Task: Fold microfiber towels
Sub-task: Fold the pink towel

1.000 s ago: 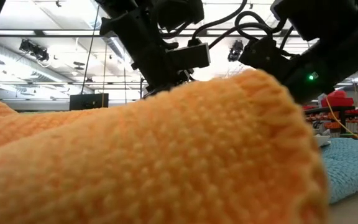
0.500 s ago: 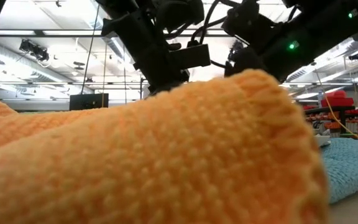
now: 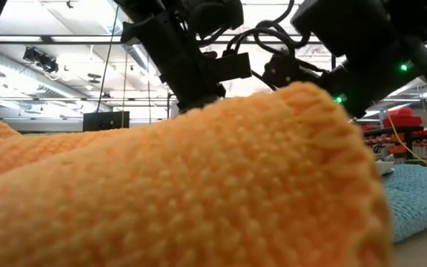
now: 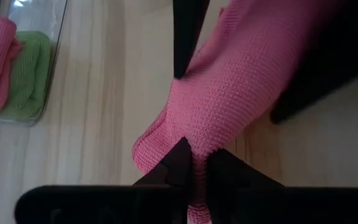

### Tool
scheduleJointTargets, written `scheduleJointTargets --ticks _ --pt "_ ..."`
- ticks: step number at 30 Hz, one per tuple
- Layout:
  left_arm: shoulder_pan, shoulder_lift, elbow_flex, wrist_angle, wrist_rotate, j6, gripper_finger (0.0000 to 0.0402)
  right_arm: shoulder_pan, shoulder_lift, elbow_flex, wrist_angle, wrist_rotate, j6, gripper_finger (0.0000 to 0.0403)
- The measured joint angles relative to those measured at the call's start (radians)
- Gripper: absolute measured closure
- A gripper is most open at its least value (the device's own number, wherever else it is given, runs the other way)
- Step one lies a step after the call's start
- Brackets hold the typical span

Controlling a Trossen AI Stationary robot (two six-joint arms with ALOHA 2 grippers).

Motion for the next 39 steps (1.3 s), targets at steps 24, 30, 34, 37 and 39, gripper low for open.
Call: scheduleJointTargets --ticks 24,30,34,37,39 --pt "0.0 0.0 0.0 -0.019 0.0 0.154 0.0358 0.014 -0.057 -0.002 -0.194 -0.027 -0.006 0.0251" --pt "-0.006 0.0 0.0 0.009 -0.001 0.195 0.0307 0.013 -0.064 -0.002 -0.201 -0.07 -0.001 0.0317" --pt "-0.01 0.0 0.0 -0.003 -0.001 0.19 0.027 0.006 -0.064 -0.002 -0.204 -0.092 0.002 0.0357" --pt "-0.019 -0.004 0.0 -0.028 0.0 0.189 0.0247 0.007 -0.064 -0.002 -0.203 -0.106 0.004 0.0362" --pt "-0.031 -0.01 0.004 -0.044 -0.001 0.189 0.0235 0.006 -0.064 -0.002 -0.204 -0.114 0.006 0.0362"
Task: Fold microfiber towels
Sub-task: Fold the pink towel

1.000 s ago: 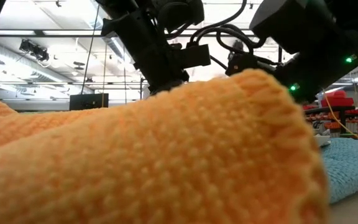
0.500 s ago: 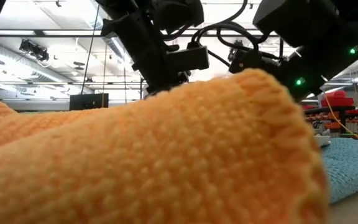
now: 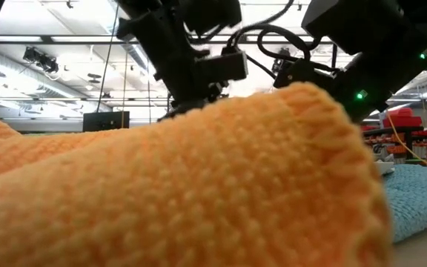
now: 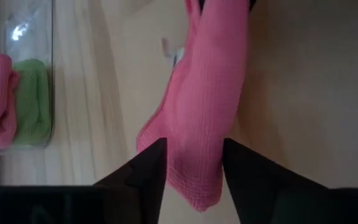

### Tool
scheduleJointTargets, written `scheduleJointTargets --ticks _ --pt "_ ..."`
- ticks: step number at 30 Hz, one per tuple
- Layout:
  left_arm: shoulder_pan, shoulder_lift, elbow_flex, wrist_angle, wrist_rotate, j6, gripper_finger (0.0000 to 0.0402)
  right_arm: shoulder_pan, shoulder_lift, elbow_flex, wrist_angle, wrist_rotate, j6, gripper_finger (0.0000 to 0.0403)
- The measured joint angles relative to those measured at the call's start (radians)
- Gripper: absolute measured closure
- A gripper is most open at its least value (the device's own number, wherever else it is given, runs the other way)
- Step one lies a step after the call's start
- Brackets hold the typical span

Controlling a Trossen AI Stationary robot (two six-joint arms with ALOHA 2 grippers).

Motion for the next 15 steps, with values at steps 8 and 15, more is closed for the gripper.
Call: scheduleJointTargets --ticks 8,15 --pt "-0.051 0.004 0.038 0.052 0.001 -0.033 0.0186 -0.007 0.0 0.0 0.003 -0.006 0.042 0.0363" --pt "-0.049 0.075 0.038 0.117 -0.028 -0.037 0.0151 -0.007 0.0 0.0 0.003 -0.008 0.077 0.0363"
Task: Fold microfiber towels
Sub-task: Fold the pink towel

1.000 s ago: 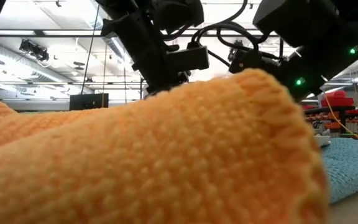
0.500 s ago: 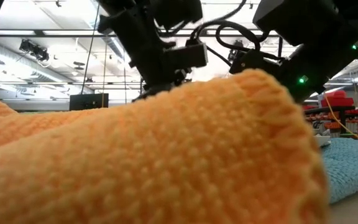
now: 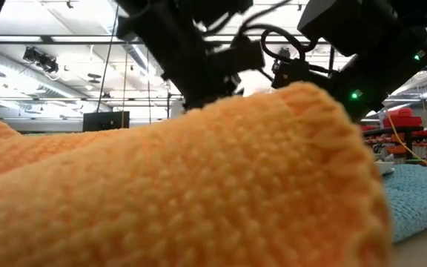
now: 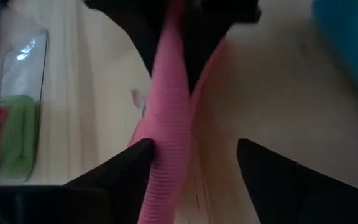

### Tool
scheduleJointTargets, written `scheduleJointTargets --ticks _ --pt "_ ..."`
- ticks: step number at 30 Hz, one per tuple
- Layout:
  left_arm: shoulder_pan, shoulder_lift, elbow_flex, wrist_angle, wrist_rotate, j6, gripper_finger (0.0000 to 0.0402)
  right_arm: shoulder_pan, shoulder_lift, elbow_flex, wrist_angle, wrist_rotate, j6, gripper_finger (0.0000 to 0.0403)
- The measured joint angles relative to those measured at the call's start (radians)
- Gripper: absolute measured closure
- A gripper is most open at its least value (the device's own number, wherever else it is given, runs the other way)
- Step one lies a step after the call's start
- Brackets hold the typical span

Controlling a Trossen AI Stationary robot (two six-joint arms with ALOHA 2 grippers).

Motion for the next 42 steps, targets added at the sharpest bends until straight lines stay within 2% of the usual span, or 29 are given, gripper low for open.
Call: scheduleJointTargets --ticks 4,13,19,23,28,31,35,42 --pt "0.008 0.032 0.0 0.015 -0.054 0.037 0.0146 0.0 0.0 0.0 0.008 -0.001 0.004 0.0363" --pt "0.034 0.044 0.0 0.054 -0.055 0.09 0.0166 0.0 0.0 0.0 0.021 -0.018 0.002 0.0364" --pt "-0.001 0.043 0.0 0.106 -0.079 0.174 0.0171 0.002 0.0 0.0 0.023 -0.029 -0.006 0.0364" --pt "-0.014 0.043 0.0 0.107 -0.073 0.241 0.0151 0.002 0.0 0.001 0.026 -0.029 -0.009 0.0364" --pt "0.002 0.043 0.0 0.104 -0.05 0.199 0.01 0.001 0.0 0.001 0.026 -0.028 -0.006 0.0364" --pt "0.014 0.043 0.0 0.079 -0.047 0.189 0.0085 0.0 0.0 0.001 0.024 -0.027 -0.002 0.0364" --pt "0.027 0.053 0.0 0.042 -0.048 0.19 0.0094 0.0 0.0 0.0 0.019 -0.027 0.0 0.0364" --pt "0.056 0.061 0.001 0.042 -0.059 0.195 0.0134 0.0 0.0 0.0 0.031 -0.027 -0.002 0.0364"
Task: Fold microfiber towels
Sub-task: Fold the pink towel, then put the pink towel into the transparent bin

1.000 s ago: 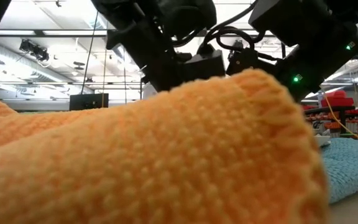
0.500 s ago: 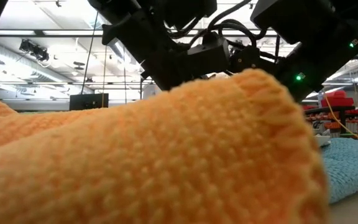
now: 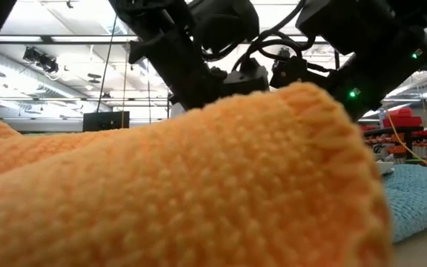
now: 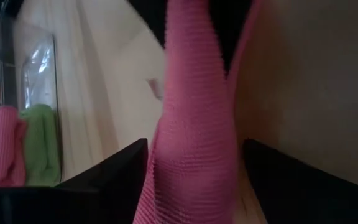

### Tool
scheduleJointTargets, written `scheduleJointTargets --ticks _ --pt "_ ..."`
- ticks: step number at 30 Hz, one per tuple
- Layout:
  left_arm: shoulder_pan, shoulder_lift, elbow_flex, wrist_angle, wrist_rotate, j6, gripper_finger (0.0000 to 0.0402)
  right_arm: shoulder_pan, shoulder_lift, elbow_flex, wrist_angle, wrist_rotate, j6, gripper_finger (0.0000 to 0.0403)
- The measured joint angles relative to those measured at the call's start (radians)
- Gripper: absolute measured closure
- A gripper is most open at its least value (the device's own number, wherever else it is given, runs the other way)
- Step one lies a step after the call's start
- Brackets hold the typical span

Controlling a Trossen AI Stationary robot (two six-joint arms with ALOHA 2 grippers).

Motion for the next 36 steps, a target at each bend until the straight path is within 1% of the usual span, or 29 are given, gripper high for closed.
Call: scheduleJointTargets --ticks 8,12,16,19,21,27,30,33,36 --pt "0.018 0.0 0.0 -0.013 -0.004 0.001 0.0193 0.004 0.0 0.0 0.009 0.002 -0.016 0.0364" --pt "0.018 0.0 0.0 -0.021 -0.004 0.0 0.0224 0.019 0.0 0.0 0.014 0.033 -0.029 0.0364" --pt "0.017 0.0 0.0 -0.02 -0.004 0.0 0.0243 0.026 0.0 0.0 0.014 0.043 -0.033 0.0364" --pt "0.016 0.0 0.0 -0.019 -0.004 -0.018 0.0247 0.028 -0.016 0.0 0.006 0.043 -0.041 0.0364" --pt "0.009 0.0 0.0 -0.017 -0.007 -0.033 0.0243 0.028 -0.035 0.0 -0.011 0.046 -0.043 0.0364" --pt "-0.01 -0.002 0.0 -0.02 -0.008 0.011 0.02 0.037 -0.081 0.001 -0.031 0.047 -0.051 0.0364" --pt "-0.005 -0.002 0.0 -0.019 -0.006 -0.01 0.0189 0.041 -0.084 0.001 -0.033 0.047 -0.052 0.0364" --pt "-0.002 -0.002 0.0 -0.019 -0.006 -0.03 0.0198 0.041 -0.084 0.001 -0.033 0.038 -0.051 0.0364" --pt "-0.007 -0.002 0.0 -0.02 -0.006 -0.032 0.0228 0.043 -0.084 0.001 -0.031 0.024 -0.063 0.0364"
